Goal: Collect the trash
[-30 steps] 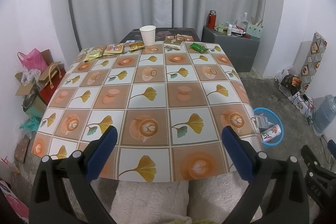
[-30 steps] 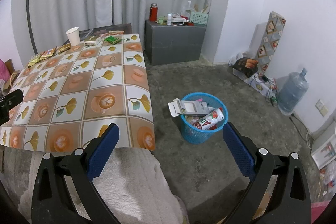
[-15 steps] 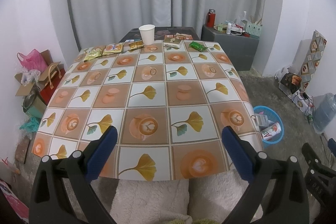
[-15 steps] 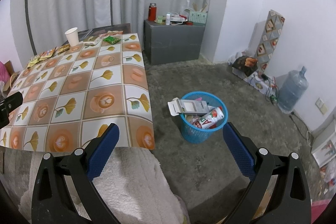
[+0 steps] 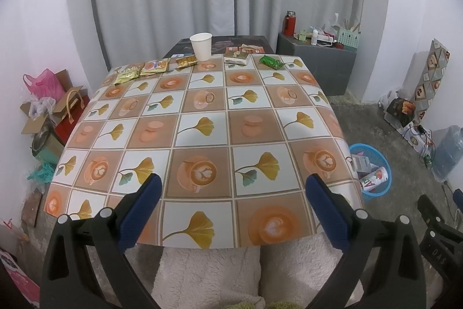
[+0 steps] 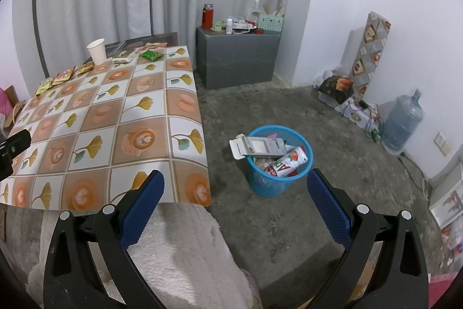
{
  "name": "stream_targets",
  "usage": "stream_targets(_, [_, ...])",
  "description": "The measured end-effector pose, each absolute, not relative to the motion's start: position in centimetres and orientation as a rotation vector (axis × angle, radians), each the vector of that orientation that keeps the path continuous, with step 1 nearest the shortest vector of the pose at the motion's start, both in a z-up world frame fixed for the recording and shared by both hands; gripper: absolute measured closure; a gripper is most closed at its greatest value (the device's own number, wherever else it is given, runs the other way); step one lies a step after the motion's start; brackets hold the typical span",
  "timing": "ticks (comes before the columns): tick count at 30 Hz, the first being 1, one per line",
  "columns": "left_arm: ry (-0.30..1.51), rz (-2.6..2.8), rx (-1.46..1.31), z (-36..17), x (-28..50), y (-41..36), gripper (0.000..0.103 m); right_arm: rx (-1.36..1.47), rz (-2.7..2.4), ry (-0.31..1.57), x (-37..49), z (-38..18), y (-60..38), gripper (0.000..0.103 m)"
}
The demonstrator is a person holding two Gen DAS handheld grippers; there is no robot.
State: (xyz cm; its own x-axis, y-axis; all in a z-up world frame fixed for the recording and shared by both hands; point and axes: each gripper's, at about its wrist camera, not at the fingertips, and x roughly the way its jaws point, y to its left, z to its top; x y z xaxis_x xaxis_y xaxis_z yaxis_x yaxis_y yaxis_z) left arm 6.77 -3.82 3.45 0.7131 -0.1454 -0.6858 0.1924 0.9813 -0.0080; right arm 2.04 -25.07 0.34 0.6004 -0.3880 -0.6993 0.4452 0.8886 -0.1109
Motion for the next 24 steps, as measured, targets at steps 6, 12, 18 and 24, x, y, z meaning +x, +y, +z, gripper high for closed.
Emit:
stream_targets(6, [0.753, -0.188, 0.066, 3.45, 6.77, -3.84, 0.006, 0.078, -0.483, 0.791, 2.02, 0.39, -25.15, 0.008])
stream_targets(12, [0.752, -0.186, 0.066, 3.5, 6.72, -3.85, 0.006, 0.078, -0.483, 0.79, 2.01, 0.34, -25.14, 0.008])
stream_targets(18, [0.753, -0.187, 0.067, 3.47, 6.77, -3.9, 0.006, 0.077, -0.483, 0.79, 1.97, 0.44, -25.22, 0.008])
stream_targets(24, [0.753, -0.188, 0.066, 3.49, 6.77, -3.88, 0.006, 0.078, -0.482, 0.791, 2.0, 0.32, -25.17, 0.008])
